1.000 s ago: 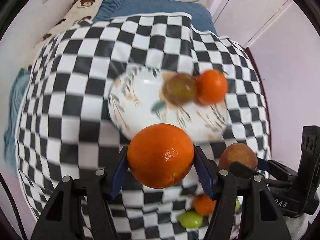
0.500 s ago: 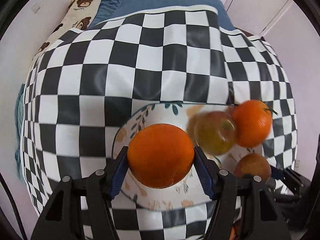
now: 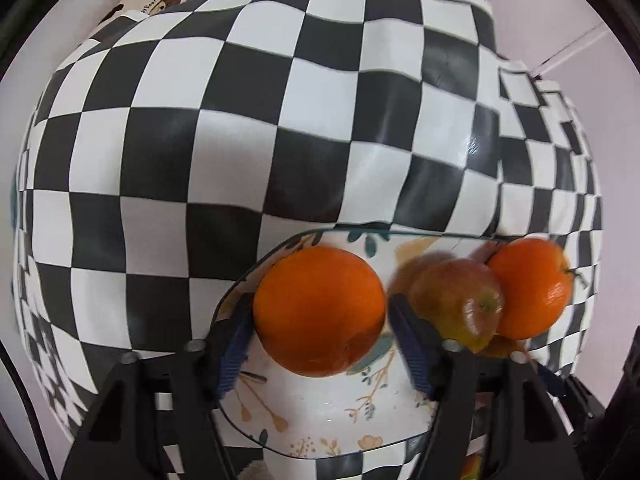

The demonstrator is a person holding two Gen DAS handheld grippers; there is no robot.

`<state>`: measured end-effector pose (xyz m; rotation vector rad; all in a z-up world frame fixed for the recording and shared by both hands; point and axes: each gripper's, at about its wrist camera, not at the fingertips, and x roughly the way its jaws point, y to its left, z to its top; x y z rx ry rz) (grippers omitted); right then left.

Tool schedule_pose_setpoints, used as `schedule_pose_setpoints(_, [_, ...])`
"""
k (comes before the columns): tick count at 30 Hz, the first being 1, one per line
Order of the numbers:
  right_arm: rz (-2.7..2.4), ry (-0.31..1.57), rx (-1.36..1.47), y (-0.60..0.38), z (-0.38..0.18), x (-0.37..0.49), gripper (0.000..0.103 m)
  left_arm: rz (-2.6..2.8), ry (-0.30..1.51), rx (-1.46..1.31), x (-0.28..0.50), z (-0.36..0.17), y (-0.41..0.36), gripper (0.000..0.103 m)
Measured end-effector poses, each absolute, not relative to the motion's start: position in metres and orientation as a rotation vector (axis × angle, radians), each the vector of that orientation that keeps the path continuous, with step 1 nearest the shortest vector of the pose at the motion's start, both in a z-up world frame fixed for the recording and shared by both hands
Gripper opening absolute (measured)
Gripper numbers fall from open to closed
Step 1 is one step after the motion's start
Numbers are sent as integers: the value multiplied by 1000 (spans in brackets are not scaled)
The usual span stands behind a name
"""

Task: Organize fruits
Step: 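Carry the tangerine and red apple to the plate and release both, then move both tools back toward the remaining fruit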

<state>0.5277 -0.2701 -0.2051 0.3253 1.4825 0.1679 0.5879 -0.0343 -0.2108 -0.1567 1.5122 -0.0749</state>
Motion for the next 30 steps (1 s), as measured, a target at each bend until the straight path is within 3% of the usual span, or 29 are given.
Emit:
schedule_pose_setpoints(2, [166, 1477, 325, -270, -199, 527, 94, -62, 1483, -144, 588, -203, -33, 95])
schedule_pose_setpoints(10, [106, 1430, 249, -268, -174, 515, 94, -20, 1412, -80, 566, -171, -32, 95])
schedule_pose_setpoints(30, [75, 1210, 112, -262, -72, 433, 94, -11, 1141, 11, 423, -55, -47, 95])
